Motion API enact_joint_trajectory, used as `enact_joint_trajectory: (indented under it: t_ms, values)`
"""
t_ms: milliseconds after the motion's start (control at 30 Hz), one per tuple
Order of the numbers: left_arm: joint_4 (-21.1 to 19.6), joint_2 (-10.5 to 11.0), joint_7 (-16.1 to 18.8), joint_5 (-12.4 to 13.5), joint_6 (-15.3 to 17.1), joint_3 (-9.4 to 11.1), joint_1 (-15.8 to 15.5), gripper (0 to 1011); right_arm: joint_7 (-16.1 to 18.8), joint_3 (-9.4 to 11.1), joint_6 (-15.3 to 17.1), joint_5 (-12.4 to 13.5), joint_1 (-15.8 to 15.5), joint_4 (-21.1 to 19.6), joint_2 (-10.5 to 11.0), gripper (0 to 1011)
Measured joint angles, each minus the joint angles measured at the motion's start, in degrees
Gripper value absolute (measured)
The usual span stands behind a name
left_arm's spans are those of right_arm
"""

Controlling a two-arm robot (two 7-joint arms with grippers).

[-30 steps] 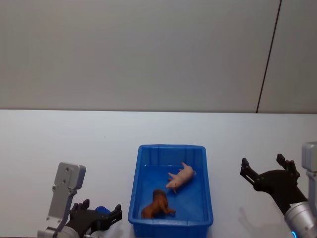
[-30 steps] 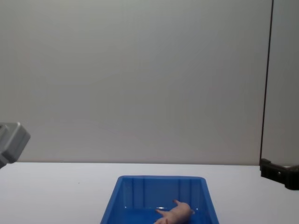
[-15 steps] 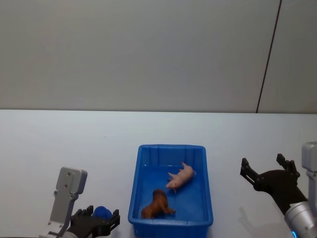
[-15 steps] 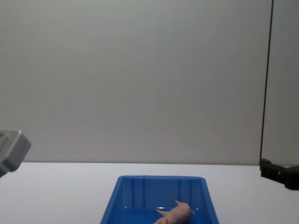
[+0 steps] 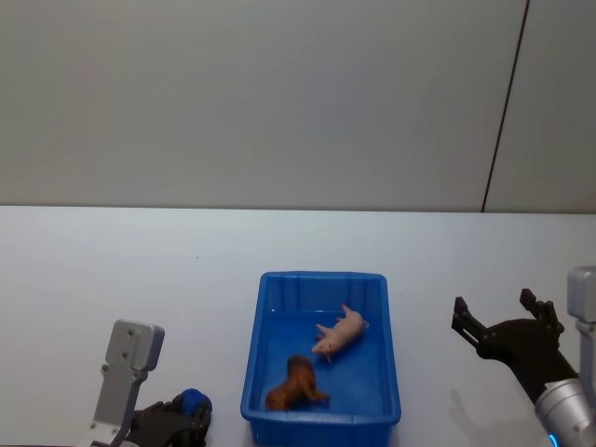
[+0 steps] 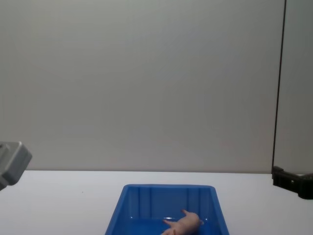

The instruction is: Pick up the two dolls from the table and place them into the box.

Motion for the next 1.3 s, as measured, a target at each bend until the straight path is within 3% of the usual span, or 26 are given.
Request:
enact_joint_trajectory:
  t_ms: [200, 733, 1067, 1300]
  values:
    - [-0.38, -0.1, 0.09, 0.97, -0.52, -0.07, 0.11, 264, 0.0, 0.0, 0.0, 0.0, 0.0, 0.0, 0.0, 1001]
    - [-2.49, -0.27, -2.28, 6.3, -5.03, -0.35, -0.9, 187, 0.0, 0.0, 0.0, 0.0, 0.0, 0.0, 0.0, 1001]
    - [-3.33, -0.63, -7.96, 10.66, -10.11, -0.61, -2.89, 134, 0.0, 0.0, 0.0, 0.0, 0.0, 0.0, 0.0, 1001]
    - [-2.63, -1.14, -13.12, 12.12, -13.34, -0.67, -4.45, 100, 0.0, 0.0, 0.0, 0.0, 0.0, 0.0, 0.0, 1001]
